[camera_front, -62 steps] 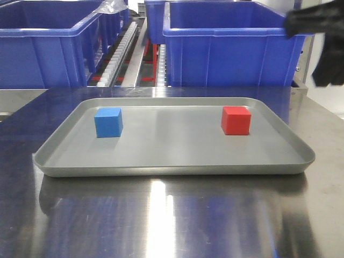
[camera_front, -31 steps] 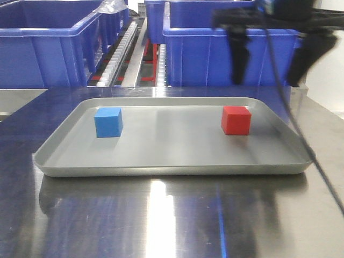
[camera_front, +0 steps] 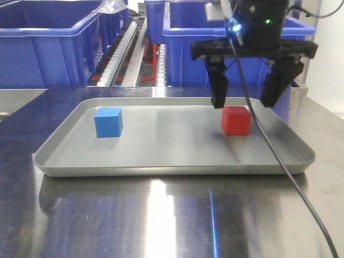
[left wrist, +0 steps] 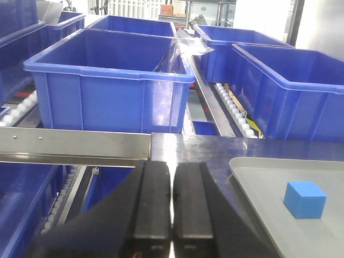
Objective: Sort and place red and blue blocks on shelf
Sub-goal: 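Lower the right gripper over the red cube and close on it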
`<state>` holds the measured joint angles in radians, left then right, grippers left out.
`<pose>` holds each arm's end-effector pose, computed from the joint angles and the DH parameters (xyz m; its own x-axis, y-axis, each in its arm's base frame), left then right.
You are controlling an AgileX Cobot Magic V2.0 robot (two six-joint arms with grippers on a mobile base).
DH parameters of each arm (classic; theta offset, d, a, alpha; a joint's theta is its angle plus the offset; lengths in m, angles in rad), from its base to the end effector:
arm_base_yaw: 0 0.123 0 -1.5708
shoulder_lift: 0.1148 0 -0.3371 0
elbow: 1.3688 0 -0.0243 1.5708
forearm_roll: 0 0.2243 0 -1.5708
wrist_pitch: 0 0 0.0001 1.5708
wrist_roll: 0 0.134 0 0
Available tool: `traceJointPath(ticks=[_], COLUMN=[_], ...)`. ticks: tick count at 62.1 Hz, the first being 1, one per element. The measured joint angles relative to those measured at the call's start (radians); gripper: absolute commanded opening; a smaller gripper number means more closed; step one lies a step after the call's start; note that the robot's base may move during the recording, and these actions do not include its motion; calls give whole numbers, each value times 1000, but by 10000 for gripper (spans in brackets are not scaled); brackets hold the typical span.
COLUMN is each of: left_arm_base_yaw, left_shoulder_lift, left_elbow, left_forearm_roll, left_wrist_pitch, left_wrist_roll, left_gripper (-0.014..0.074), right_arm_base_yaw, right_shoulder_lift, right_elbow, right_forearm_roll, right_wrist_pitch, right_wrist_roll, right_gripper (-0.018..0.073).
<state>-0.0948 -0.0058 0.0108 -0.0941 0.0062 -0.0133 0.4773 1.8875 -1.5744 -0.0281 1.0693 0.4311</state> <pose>0.0200 -0.0020 0.2124 0.0650 -0.1139 -0.9914 0.1028 0.9889 -0.1068 0.3581 0.1815 0.2737 -0.9651 -0.0427 -0.2585 -0.0677 0.9937 0.0887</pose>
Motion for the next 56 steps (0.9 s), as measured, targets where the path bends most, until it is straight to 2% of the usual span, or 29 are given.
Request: traceJointPath(ticks=[16, 39, 46, 56], left_arm_base_yaw=[0, 0, 0, 0], left_shoulder_lift=[0, 0, 0, 0], left_elbow=[0, 0, 0, 0], left_forearm_roll=[0, 0, 0, 0], left_wrist_pitch=[0, 0, 0, 0], left_wrist_roll=[0, 0, 0, 0], left_gripper=[125, 125, 125, 125], right_arm_base_yaw=[0, -14, -14, -14], right_shoulder_lift=[28, 62, 62, 62], right_elbow=[-2, -2, -2, -2], right_forearm_roll=[0, 9, 11, 11], right_wrist_pitch=[-61, -62, -62, -62], right_wrist_roll=[-2, -2, -2, -2], right_gripper=[603, 597, 522, 358])
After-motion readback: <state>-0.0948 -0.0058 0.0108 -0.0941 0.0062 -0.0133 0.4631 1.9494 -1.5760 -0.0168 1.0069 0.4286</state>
